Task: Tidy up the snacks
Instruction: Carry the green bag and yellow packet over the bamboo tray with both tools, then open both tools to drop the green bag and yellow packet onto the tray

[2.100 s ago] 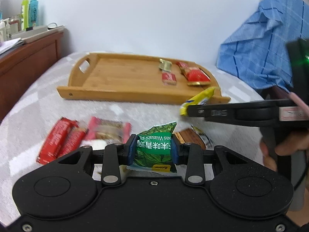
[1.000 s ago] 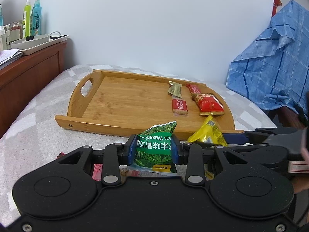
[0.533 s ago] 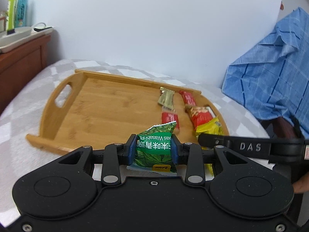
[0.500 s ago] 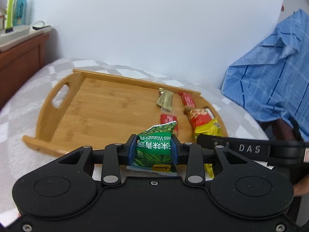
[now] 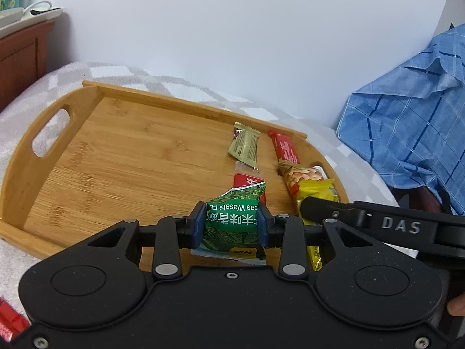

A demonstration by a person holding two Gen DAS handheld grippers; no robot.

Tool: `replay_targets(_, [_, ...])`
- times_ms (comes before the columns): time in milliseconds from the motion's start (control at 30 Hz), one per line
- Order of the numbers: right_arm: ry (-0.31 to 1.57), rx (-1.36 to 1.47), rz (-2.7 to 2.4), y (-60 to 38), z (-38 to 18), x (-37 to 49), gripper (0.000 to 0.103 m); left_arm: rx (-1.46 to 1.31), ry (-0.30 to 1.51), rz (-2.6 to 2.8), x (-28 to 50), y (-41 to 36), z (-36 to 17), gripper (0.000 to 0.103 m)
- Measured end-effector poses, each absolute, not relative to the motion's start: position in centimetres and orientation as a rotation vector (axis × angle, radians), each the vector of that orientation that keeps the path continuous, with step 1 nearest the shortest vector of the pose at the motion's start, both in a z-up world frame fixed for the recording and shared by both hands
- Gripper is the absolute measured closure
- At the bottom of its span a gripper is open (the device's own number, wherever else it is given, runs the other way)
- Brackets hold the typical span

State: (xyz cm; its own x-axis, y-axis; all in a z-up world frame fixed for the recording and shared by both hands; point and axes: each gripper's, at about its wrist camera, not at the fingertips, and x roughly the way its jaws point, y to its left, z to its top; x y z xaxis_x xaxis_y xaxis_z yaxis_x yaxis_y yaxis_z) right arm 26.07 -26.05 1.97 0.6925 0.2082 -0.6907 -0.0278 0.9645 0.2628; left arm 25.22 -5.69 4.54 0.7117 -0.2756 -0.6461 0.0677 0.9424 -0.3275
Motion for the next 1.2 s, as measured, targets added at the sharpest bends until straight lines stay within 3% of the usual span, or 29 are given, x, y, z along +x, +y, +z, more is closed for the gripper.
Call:
replay_targets(300, [0.795,0.264,0.123,-26.3,1.9,26.3,0.04,-0.287,0.775,-0.195,26.1,-6.2,3.4,0.066])
replay_targets(367, [0.792,0.281,0.126,-26.4,2.0,26.3,0.031,-0.29,0.769,-0.193,26.2,-6.2,3.4,0.044])
replay_targets(400, [0.789,0.287,0.129,-26.5,2.1,26.2,0.031,-0.288,0.764,-0.191,26.0,-6.2,3.4,0.038])
replay_targets(533, [0.767,0.281,0.134,-26.6,2.8,25.7,0.03,-0.253,0.732,-0.189,25.4,-6.3,4.0,0.025])
replay_targets(1200, [0.651,0.245,0.147,-25.6,3.3,20.0,0.021,-0.127,0.622,-0.195,15.1,-4.2,7.9,0.013])
